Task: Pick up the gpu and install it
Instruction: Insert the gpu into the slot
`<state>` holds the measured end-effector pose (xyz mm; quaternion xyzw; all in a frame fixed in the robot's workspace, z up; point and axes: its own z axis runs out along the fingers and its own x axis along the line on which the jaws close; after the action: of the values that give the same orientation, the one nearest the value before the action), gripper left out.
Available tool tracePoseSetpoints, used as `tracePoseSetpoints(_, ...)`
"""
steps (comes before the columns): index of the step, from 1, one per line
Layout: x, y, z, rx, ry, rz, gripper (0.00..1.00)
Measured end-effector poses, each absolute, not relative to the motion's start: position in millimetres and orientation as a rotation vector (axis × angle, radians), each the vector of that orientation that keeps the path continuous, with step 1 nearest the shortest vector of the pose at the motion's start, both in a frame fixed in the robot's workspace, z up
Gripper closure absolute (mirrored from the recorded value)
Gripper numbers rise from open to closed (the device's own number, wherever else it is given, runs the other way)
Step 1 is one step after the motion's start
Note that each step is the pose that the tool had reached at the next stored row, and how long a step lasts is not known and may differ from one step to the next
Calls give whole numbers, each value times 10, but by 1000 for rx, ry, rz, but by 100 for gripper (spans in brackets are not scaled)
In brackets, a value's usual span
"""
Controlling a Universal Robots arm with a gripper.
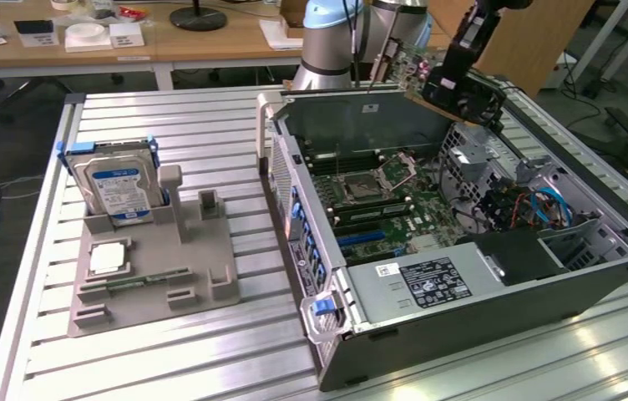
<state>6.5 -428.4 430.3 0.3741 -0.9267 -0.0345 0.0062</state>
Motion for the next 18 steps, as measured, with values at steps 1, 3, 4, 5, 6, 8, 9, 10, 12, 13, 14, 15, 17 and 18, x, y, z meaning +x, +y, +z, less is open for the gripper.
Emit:
tracePoseSetpoints(1,63,-4284,4296,1187,-2893,-109,72)
tracePoseSetpoints(3,55,-4284,4278,1220,-2879,-109,72)
tracePoseSetpoints(4,52,-4284,4267,1234,-2872,-109,72)
tracePoseSetpoints(5,45,-4284,4253,1244,-2868,-109,72)
tracePoseSetpoints(6,39,-4284,4236,1250,-2865,-109,72)
tracePoseSetpoints(8,28,-4284,4201,1260,-2861,-110,72)
tracePoseSetpoints(9,22,-4284,4182,1269,-2856,-110,72)
tracePoseSetpoints(10,17,-4283,4167,1283,-2849,-110,72)
tracePoseSetpoints(12,16,-4283,4150,1326,-2829,-109,72)
tracePoseSetpoints(13,15,-4283,4143,1350,-2817,-109,72)
tracePoseSetpoints(14,15,-4284,4136,1375,-2804,-109,72)
tracePoseSetpoints(15,15,-4283,4129,1400,-2791,-108,72)
tracePoseSetpoints(17,15,-4284,4114,1451,-2763,-108,72)
tracePoseSetpoints(18,15,-4284,4105,1476,-2750,-108,72)
